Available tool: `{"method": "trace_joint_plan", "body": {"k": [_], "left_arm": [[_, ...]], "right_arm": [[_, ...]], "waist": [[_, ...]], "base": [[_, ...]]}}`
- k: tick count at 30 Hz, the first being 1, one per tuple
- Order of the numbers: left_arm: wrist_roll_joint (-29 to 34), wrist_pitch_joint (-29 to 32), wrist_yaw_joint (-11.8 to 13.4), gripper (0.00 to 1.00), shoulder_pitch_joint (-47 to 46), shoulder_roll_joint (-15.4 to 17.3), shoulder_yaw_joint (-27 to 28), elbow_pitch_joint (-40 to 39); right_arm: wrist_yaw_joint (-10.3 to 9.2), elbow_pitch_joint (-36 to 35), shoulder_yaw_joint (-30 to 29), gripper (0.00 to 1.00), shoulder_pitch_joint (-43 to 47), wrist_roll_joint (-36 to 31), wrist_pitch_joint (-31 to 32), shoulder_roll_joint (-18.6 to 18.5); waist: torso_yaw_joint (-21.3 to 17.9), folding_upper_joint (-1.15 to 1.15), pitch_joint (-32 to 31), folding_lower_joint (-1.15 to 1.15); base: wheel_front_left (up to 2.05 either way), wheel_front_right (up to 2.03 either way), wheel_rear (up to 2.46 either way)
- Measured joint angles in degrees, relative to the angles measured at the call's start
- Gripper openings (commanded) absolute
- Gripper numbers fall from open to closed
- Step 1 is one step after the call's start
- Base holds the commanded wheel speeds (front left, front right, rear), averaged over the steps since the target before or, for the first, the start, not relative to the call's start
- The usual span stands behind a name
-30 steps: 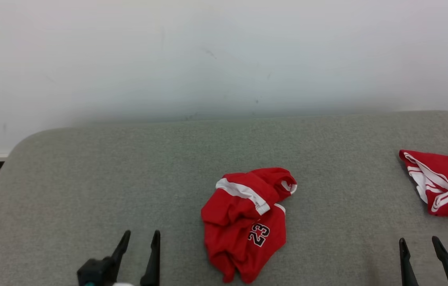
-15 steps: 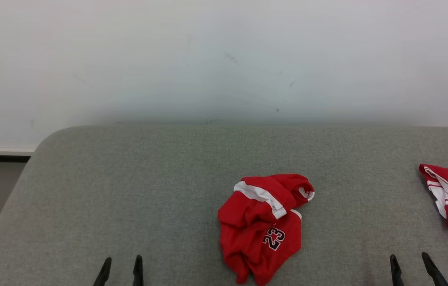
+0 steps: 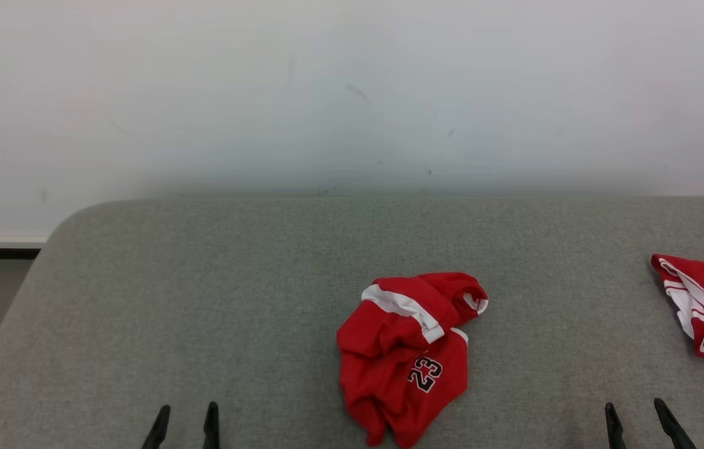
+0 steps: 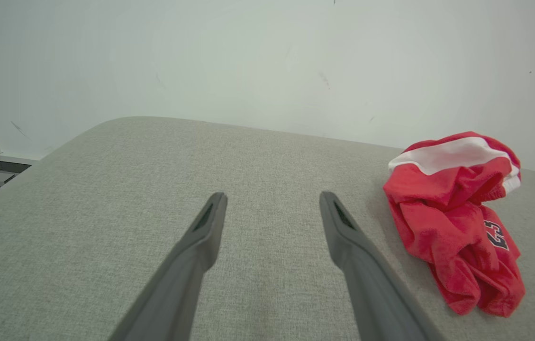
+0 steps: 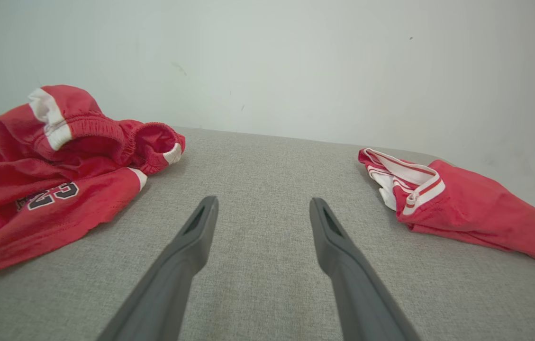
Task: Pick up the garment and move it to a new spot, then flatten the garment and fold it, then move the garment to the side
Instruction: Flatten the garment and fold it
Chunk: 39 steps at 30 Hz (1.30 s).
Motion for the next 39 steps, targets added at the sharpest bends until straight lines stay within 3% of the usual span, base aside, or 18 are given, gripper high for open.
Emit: {"method": "trace_joint_plan", "body": {"k": [24, 30, 39], "left_arm": [[0.8, 0.0, -0.9, 1.0, -1.9, -0.2, -1.5, -1.0], [2.4, 0.0, -2.2, 1.0, -8.4, -0.3, -7.9, -0.5], [1.8, 2.1, -3.2, 1.0, -21.2, -0.3, -21.1, 8.8]], "right_arm": [[0.0, 0.4, 0.7, 1.0, -0.9, 0.5, 0.0, 0.0], [0.0, 0.2, 1.0, 1.0, -1.7, 0.7, 0.0, 0.0], [0.0, 0.3, 2.3, 1.0, -3.2, 2.0, 0.0, 0.0]], "waist": [[-2.0, 0.0, 0.7, 0.01], [-3.6, 0.0, 1.1, 0.01], [-7.8, 0.0, 1.9, 0.01]], "base": [[0.0, 0.0, 0.0], [0.0, 0.0, 0.0], [0.0, 0.0, 0.0]]}}
